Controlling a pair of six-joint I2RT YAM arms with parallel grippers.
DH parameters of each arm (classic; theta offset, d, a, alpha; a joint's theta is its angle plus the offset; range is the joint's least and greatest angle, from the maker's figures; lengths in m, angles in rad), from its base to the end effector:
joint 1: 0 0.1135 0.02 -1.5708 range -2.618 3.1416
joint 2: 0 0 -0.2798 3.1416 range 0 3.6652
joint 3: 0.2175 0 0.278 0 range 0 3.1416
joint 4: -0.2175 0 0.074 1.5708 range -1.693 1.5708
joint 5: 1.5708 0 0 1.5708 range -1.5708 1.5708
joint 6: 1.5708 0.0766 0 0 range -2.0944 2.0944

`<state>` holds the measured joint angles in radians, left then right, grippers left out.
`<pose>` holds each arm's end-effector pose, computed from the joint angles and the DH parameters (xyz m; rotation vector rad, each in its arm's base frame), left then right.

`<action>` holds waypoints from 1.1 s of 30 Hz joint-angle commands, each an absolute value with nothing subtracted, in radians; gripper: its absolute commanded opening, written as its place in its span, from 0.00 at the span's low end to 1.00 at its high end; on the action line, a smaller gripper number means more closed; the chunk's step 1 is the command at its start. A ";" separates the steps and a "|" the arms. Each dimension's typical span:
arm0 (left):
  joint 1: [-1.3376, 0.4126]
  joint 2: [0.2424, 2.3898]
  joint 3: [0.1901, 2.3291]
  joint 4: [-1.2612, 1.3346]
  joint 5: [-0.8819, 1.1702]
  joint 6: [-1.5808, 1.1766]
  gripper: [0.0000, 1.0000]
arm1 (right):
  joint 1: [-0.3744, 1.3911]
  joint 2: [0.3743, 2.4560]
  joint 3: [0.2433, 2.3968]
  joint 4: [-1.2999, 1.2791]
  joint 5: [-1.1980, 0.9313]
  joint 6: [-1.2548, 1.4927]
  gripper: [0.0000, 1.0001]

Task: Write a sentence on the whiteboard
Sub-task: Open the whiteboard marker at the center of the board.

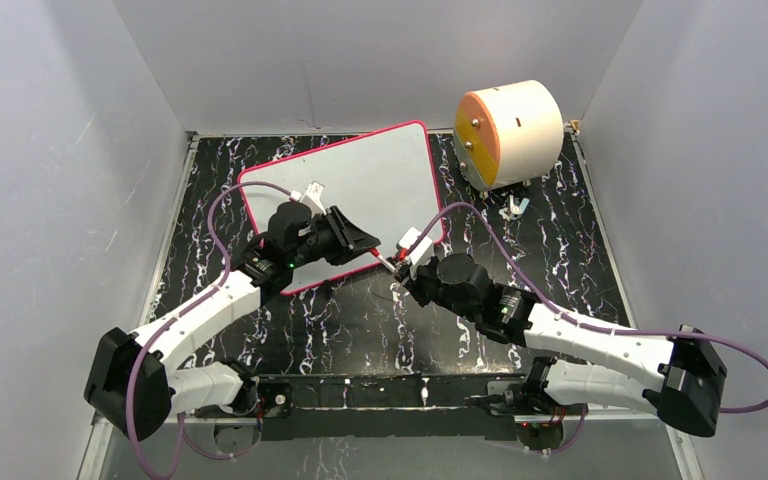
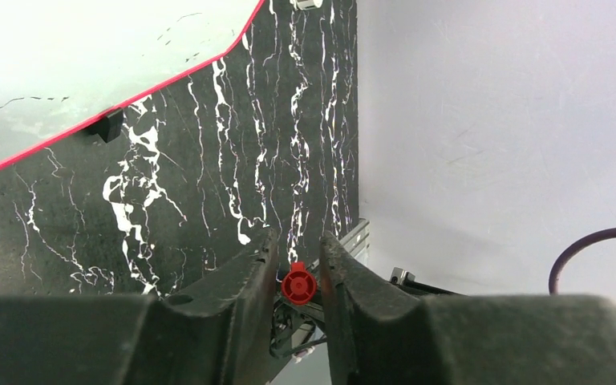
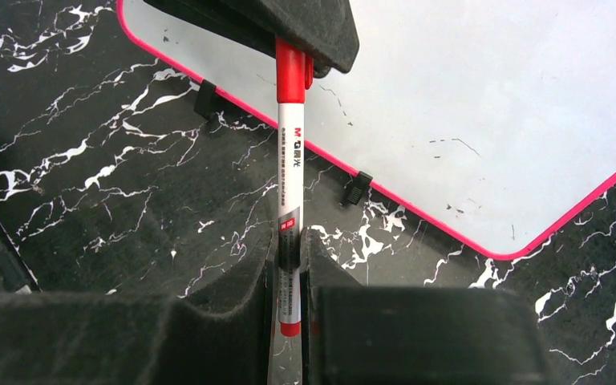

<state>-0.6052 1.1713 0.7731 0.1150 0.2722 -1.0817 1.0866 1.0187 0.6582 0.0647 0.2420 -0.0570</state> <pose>0.2568 -0.2027 0.2800 -0.2843 2.0802 -1.3609 0.1514 0.2484 0.2689 -0.8743 1.6714 0.4863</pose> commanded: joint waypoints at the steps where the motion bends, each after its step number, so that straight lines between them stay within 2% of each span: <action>1: -0.611 1.162 0.760 0.142 0.301 -1.097 0.19 | 1.094 1.025 0.668 0.152 0.277 -0.076 0.00; 4: -0.611 1.149 0.746 0.149 0.304 -1.106 0.03 | 1.094 1.037 0.664 0.172 0.273 -0.071 0.00; 5: -0.611 1.140 0.738 0.152 0.298 -1.109 0.00 | 1.093 1.038 0.660 0.180 0.272 -0.062 0.00; 13: -0.608 1.026 0.646 0.223 0.218 -1.188 0.00 | 1.078 0.974 0.567 0.343 0.243 0.091 0.29; 16: -0.606 0.988 0.608 0.265 0.199 -1.225 0.00 | 1.022 0.943 0.534 0.399 0.138 0.177 0.46; 19: -0.606 0.949 0.579 0.306 0.175 -1.261 0.00 | 0.934 0.920 0.494 0.479 -0.020 0.290 0.56; 27: -0.606 0.862 0.478 0.430 0.109 -1.360 0.00 | 0.700 0.946 0.378 0.833 -0.387 0.682 0.74; 33: -0.606 0.866 0.439 0.539 0.116 -1.412 0.00 | 0.654 1.059 0.381 1.016 -0.489 0.862 0.77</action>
<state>-0.6044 0.8776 0.4557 0.4118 0.1364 -1.3609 0.6659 1.0149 0.3691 0.7826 -0.3622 0.6868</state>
